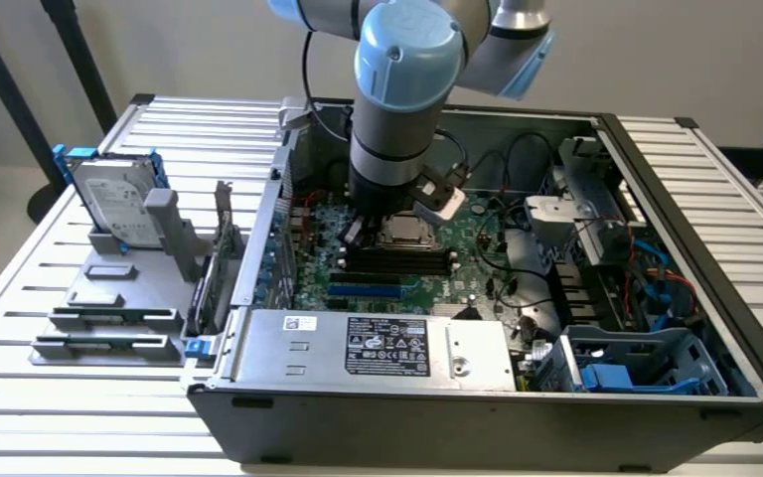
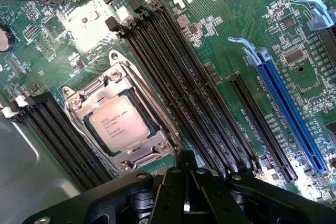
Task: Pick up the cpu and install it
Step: 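Install the first cpu locking lever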
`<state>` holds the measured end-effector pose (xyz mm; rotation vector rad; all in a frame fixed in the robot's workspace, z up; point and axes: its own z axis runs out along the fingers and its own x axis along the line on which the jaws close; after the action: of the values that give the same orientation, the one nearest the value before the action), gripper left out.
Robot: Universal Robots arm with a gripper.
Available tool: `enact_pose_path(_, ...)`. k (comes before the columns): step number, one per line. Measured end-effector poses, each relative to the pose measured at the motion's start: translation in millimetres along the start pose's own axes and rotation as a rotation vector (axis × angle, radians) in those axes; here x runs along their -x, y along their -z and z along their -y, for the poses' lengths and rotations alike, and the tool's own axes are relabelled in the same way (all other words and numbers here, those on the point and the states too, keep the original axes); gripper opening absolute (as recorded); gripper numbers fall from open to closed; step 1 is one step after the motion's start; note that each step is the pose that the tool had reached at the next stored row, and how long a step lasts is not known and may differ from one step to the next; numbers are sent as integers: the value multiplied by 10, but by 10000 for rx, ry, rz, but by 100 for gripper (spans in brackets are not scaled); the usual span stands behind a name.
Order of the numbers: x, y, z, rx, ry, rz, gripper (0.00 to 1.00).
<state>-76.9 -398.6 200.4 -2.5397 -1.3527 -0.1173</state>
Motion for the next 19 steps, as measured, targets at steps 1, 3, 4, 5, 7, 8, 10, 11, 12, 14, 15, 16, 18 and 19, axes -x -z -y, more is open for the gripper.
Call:
enact_pose_path(1, 0, -1, 0, 0, -1, 0, 11)
enact_pose_path(3, 0, -2, 0, 0, 0, -3, 11)
enact_pose_path(4, 0, -2, 0, 1, 0, -3, 11)
enact_pose_path(5, 0, -3, 0, 3, 1, -5, 11)
enact_pose_path(7, 0, -3, 1, 9, 3, -9, 11)
enact_pose_path(8, 1, -4, 1, 12, 4, -11, 11)
enact_pose_path(10, 1, -4, 1, 21, 6, -16, 11)
enact_pose_path(11, 1, -5, 1, 25, 8, -19, 11)
enact_pose_path(12, 1, -5, 1, 28, 9, -21, 11)
enact_pose_path(14, 2, -5, 1, 36, 12, -26, 11)
enact_pose_path(15, 2, -6, 2, 39, 13, -29, 11)
enact_pose_path(16, 3, -7, 3, 41, 14, -30, 11)
enact_pose_path(18, 5, -9, 5, 40, 15, -31, 11)
enact_pose_path(19, 6, -9, 6, 39, 14, -32, 11)
